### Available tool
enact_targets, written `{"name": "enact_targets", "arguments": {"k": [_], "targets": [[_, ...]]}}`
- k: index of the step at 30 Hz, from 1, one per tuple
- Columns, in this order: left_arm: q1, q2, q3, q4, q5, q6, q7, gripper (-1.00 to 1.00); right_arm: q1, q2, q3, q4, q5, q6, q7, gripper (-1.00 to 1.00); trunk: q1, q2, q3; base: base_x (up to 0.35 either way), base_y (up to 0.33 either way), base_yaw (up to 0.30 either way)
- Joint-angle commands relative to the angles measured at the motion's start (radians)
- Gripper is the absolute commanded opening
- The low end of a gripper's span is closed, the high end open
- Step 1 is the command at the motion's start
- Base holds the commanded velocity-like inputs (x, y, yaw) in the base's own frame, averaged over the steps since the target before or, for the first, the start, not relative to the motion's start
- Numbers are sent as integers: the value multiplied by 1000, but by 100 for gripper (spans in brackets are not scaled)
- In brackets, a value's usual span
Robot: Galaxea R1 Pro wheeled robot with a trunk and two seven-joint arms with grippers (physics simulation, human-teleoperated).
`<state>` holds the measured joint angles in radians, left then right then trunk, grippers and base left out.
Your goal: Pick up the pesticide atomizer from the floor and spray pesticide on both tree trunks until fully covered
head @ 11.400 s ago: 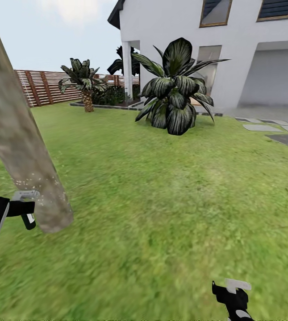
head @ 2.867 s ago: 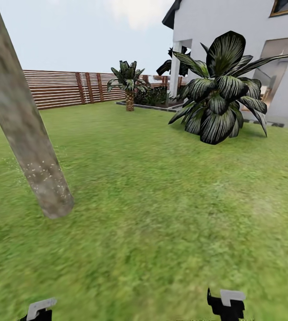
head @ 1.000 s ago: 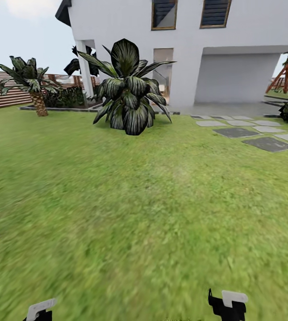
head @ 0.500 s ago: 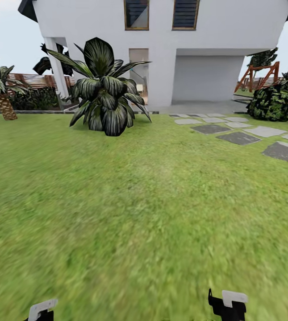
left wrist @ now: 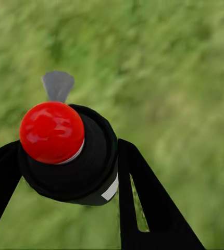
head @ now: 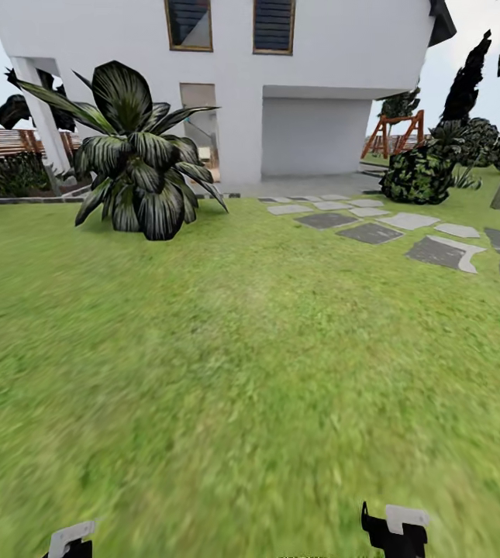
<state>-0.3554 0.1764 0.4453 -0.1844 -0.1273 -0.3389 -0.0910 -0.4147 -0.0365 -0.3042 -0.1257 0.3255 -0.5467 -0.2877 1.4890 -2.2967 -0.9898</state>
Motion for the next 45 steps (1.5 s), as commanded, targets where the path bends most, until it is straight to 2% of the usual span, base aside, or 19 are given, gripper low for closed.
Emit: {"name": "enact_targets", "arguments": {"k": [1,13,33,45], "targets": [[-1,0,9,0,-10,-4,-4,-100,-1,0,-6,2,10,-2,-5,100,0,0,-1,0,0,-300],[-1,0,8,1,-13,-5,-5,-100,-1,0,-6,1,10,-2,-4,100,0,0,-1,0,-21,-300],[-1,1,10,2,-14,-5,-4,-100,-1,0,-6,1,10,-2,-5,100,0,0,-1,-1,-266,-300],[-1,3,10,1,-13,-5,-4,-100,-1,0,-6,2,10,-2,-5,100,0,0,-1,-105,-269,-300]]}}
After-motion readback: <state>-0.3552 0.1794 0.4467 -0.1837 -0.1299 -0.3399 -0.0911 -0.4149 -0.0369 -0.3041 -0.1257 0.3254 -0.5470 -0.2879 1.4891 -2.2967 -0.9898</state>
